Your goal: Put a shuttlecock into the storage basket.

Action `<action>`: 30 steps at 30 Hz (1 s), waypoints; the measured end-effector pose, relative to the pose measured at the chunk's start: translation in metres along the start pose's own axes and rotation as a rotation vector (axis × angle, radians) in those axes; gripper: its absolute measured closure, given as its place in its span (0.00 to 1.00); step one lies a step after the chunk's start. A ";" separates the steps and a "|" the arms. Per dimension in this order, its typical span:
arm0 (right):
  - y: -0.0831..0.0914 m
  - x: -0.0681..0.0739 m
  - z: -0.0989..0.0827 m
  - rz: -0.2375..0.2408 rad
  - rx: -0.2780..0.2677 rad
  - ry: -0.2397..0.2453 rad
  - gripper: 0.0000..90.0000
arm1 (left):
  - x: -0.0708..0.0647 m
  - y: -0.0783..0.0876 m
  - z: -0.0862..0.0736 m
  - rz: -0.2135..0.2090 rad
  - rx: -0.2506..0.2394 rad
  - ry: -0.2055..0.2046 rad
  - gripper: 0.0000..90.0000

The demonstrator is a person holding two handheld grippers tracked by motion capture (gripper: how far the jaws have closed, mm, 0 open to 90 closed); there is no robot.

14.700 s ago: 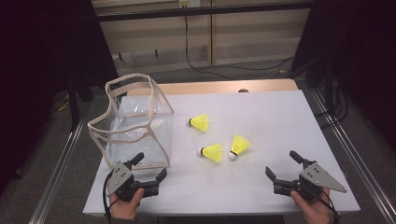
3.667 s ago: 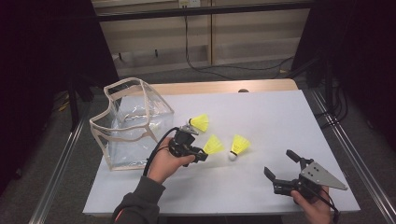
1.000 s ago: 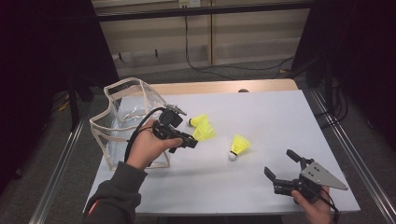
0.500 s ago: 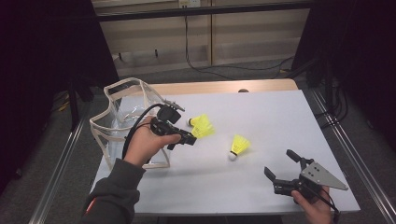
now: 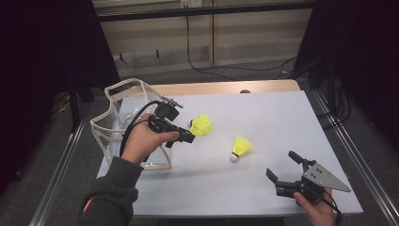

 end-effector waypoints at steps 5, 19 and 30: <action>0.000 0.000 0.000 0.000 0.000 0.001 0.02 | 0.001 0.004 0.002 -0.003 -0.002 0.002 0.72; 0.000 0.000 0.000 -0.001 -0.001 0.002 0.02 | 0.003 0.013 0.008 -0.001 -0.008 0.017 0.72; 0.000 0.000 0.000 -0.001 -0.001 0.004 0.02 | 0.007 0.022 0.012 0.001 -0.013 0.022 0.72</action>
Point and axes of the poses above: each handheld gripper's, and its own axes: y roughly backward along the jaws, z roughly out of its top, x roughly to its left, the point moved 8 cm from there along -y, roughly forward along the jaws, and after that the axes turned 6 degrees about -y, right-handed, at the moved point
